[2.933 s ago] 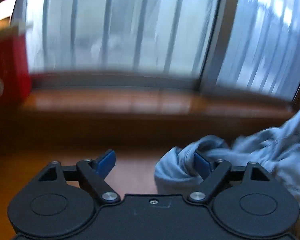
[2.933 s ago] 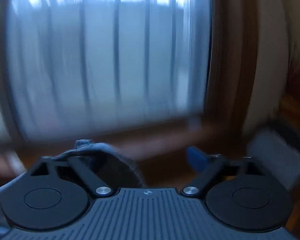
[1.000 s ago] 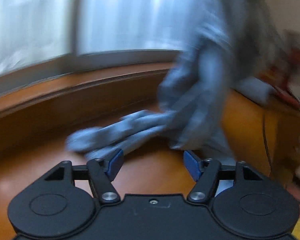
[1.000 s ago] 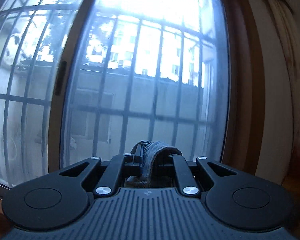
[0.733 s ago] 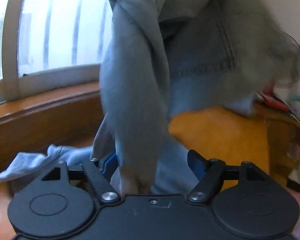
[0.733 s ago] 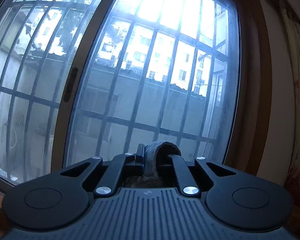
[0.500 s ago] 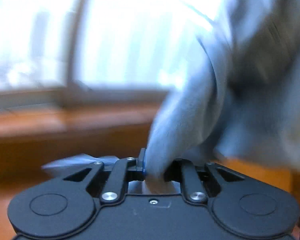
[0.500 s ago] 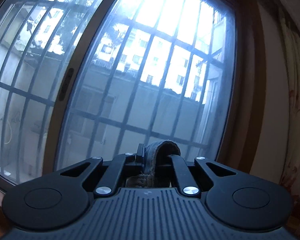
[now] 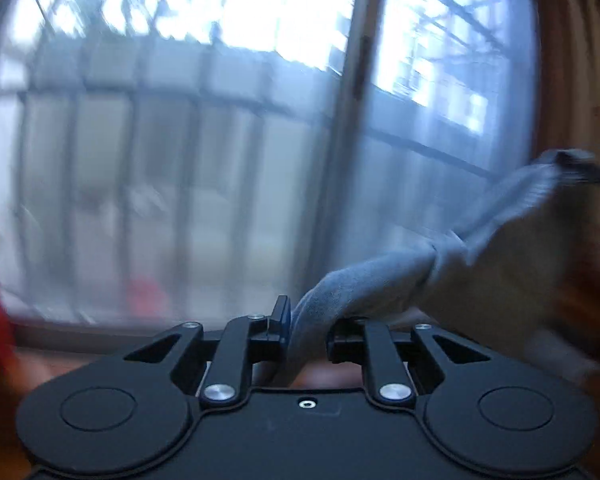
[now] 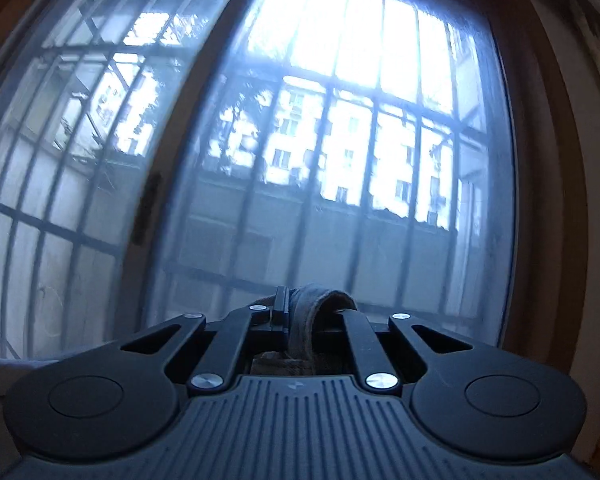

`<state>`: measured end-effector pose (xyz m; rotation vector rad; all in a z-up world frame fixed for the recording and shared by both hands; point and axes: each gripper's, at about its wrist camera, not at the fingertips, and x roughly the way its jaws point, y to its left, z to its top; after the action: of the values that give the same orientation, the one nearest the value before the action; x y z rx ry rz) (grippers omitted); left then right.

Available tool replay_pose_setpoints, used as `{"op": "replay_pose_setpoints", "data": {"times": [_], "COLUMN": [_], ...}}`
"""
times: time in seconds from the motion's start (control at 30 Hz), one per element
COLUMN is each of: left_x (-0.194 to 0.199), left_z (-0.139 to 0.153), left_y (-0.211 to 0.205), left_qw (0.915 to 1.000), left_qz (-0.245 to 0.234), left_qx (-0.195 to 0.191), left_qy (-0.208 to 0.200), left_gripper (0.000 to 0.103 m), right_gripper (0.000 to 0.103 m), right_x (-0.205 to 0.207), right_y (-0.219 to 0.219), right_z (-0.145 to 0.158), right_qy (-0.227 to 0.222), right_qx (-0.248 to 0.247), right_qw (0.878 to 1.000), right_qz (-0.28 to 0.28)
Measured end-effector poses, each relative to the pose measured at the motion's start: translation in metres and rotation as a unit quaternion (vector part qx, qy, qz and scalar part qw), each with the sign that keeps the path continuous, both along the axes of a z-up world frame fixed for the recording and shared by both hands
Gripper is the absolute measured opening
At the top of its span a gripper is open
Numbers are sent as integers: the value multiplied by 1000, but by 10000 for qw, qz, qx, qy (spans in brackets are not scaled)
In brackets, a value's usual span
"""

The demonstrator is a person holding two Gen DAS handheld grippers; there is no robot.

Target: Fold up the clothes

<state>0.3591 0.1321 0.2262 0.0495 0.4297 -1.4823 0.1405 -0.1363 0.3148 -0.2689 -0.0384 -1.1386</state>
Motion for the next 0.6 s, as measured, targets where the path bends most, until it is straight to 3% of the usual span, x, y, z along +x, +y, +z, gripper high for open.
{"op": "replay_pose_setpoints", "data": {"times": [0.1,0.17,0.23,0.3,0.43,0.47,0.53,0.57,0.6], "left_x": [-37,-62,-82,-96,-93,-90,-85,-85,-87], "left_z": [-39,-78,-116,-152,-201,-208,-218,-223,-226], "left_y": [4,-7,-24,-46,-66,-68,-74,-77,-78], "left_qw": [9908,9714,9509,9328,9129,9114,9147,9177,9206], "left_qz": [-928,-1561,-1976,-2213,-2125,-2093,-1982,-1921,-1864], "left_qx": [491,915,1365,1910,2615,2723,2877,2922,2954], "left_qy": [857,1537,1951,2110,2303,2267,2032,1884,1749], "left_gripper": [20,27,47,54,56,57,64,65,65], "right_gripper": [6,6,6,9,9,13,32,53,65], "right_x": [-41,-69,-97,-120,-154,-158,-156,-155,-155], "right_y": [-28,-47,-67,-101,-147,-145,-124,-113,-102], "right_z": [-33,-65,-98,-151,-266,-286,-303,-311,-311], "right_qy": [164,370,574,1125,1937,2113,2605,2850,3018], "right_qx": [445,924,1399,2280,4076,4282,4050,3922,3813], "right_qw": [9984,9930,9838,9545,8590,8423,8399,8382,8404], "right_qz": [-293,-629,-962,-1559,-2419,-2503,-2504,-2499,-2391]}}
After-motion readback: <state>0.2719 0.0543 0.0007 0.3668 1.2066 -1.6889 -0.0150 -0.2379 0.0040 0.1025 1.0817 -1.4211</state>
